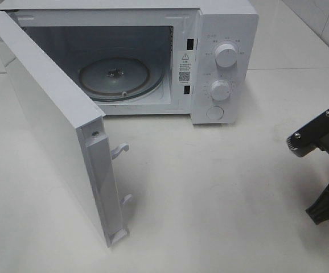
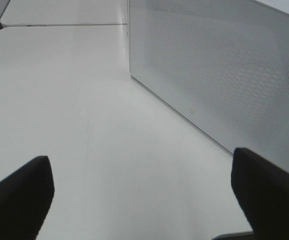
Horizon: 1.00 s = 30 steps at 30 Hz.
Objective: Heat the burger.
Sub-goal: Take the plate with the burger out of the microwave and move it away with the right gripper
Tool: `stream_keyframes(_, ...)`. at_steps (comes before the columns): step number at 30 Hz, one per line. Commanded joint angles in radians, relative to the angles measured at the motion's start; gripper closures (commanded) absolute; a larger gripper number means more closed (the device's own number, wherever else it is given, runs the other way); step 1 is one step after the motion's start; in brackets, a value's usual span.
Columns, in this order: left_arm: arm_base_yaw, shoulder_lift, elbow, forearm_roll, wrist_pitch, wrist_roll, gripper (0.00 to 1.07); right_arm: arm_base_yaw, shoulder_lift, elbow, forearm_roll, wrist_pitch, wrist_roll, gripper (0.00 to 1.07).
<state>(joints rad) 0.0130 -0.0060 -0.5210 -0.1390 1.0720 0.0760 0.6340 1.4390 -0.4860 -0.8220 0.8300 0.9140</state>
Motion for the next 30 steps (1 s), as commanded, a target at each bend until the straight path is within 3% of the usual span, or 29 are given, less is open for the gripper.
stream_keyframes(1, 0.003, -0.014, 0.003, -0.009, 0.002, -0.002, 0.18, -0.005, 0.053, -0.008, -0.069, 0.02, 0.057, 1.06)
stream_keyframes(9, 0.003, -0.014, 0.003, -0.009, 0.002, -0.002, 0.18, -0.005, 0.217, -0.008, -0.106, -0.025, 0.154, 1.04)
stream_keyframes(19, 0.003, -0.014, 0.003, -0.009, 0.002, -0.002, 0.18, -0.005, 0.363, -0.008, -0.239, -0.029, 0.421, 0.98)
stream_keyframes(25, 0.003, -0.014, 0.003, -0.009, 0.002, -0.002, 0.18, -0.005, 0.382, -0.009, -0.276, -0.047, 0.466, 0.86)
stream_keyframes(30, 0.003, -0.014, 0.003, -0.009, 0.002, -0.002, 0.18, -0.004, 0.37, -0.009, -0.228, -0.023, 0.436, 0.66)
